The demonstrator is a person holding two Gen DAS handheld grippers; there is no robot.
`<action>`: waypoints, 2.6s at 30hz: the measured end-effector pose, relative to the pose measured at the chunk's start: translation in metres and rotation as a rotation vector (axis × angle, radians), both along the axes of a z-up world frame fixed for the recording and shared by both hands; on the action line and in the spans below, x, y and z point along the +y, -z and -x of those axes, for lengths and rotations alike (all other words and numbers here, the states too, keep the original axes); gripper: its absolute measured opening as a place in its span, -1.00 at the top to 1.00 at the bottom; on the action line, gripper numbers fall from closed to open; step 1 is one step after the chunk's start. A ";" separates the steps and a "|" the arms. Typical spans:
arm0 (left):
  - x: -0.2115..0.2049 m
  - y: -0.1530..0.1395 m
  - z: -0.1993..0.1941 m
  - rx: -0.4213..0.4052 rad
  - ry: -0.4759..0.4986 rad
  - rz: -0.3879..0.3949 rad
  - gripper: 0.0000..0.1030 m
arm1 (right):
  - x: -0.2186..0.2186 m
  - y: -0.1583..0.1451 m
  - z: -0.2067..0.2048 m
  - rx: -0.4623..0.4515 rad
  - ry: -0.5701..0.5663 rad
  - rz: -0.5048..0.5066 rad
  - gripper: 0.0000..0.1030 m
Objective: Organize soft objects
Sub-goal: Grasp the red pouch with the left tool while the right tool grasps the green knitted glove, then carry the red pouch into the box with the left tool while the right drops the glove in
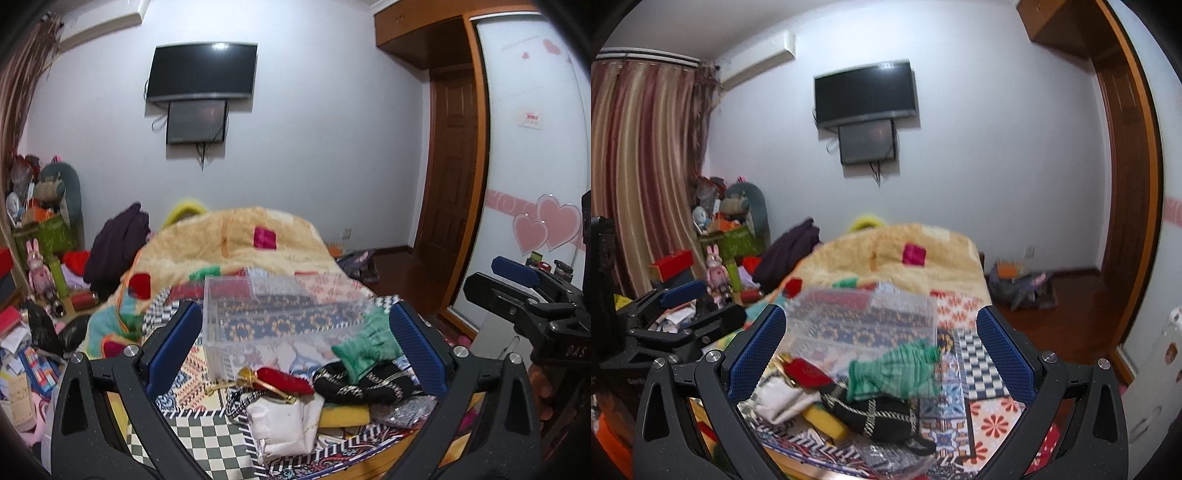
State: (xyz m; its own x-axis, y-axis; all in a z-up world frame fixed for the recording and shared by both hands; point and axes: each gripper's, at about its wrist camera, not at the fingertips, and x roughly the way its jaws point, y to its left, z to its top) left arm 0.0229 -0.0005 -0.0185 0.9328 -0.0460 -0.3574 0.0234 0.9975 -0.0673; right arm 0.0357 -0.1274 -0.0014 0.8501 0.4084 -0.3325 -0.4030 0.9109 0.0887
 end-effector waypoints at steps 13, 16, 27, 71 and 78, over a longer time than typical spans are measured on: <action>0.029 0.072 -0.057 0.221 -0.030 0.053 -0.53 | -0.005 0.062 -0.050 0.271 -0.015 0.020 -0.47; 0.036 0.089 -0.068 0.272 -0.028 0.080 -0.41 | -0.004 0.069 -0.055 0.310 -0.029 0.012 -0.41; 0.043 0.118 -0.083 0.353 -0.003 0.136 0.08 | 0.021 0.089 -0.075 0.389 -0.067 0.066 -0.06; 0.063 0.044 -0.036 0.127 0.009 0.193 0.79 | 0.003 0.069 -0.048 0.348 -0.023 0.070 -0.34; 0.048 0.050 -0.033 0.141 0.023 0.147 0.79 | 0.004 0.096 -0.049 0.436 -0.015 0.100 -0.50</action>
State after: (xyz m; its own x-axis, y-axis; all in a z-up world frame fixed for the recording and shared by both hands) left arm 0.0559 0.0472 -0.0685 0.8722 -0.1281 -0.4721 0.0264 0.9760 -0.2160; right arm 0.0850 -0.1229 -0.0969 0.6155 0.3677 -0.6971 -0.3608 0.9178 0.1656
